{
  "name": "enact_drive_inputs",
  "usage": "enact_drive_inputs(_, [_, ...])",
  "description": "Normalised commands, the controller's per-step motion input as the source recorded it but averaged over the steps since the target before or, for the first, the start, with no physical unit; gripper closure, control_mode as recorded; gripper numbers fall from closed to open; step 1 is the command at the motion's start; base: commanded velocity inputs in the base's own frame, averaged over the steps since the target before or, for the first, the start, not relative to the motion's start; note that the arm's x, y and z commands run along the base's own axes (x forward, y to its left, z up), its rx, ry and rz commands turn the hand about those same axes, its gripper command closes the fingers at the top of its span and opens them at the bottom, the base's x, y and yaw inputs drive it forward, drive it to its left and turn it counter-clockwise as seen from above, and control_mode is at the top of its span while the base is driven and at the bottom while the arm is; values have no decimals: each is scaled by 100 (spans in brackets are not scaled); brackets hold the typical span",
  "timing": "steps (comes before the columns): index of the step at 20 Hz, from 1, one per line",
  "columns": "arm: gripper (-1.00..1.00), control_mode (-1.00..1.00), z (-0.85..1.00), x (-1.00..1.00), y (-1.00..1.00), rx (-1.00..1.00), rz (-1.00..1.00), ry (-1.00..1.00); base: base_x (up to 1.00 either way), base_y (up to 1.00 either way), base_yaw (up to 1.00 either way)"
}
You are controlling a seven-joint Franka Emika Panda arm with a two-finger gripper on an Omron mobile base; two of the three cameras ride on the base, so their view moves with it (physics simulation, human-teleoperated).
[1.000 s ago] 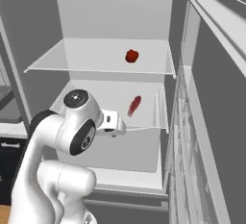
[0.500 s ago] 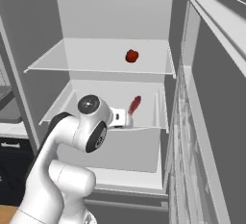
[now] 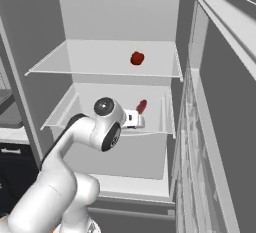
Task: Place one bell pepper and one steak in each tupperware on the nearby counter, to pack two identical lunches.
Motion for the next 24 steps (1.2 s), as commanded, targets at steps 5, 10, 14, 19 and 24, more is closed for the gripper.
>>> enact_drive_inputs(5, [-100, -100, -6, 70, -21, 4, 0, 0, 0, 0, 0])
enact_drive_inputs(10, [-100, -100, -11, 60, -16, 1, 0, 0, 0, 0, 0])
enact_drive_inputs(14, [-100, -100, -3, 55, -8, 0, 0, 0, 0, 0, 0])
enact_drive_inputs(19, [-100, -100, -5, 54, -3, 0, 0, 0, 0, 0, 0])
enact_drive_inputs(24, [-100, -100, -13, 46, -14, 0, 0, 0, 0, 0, 0])
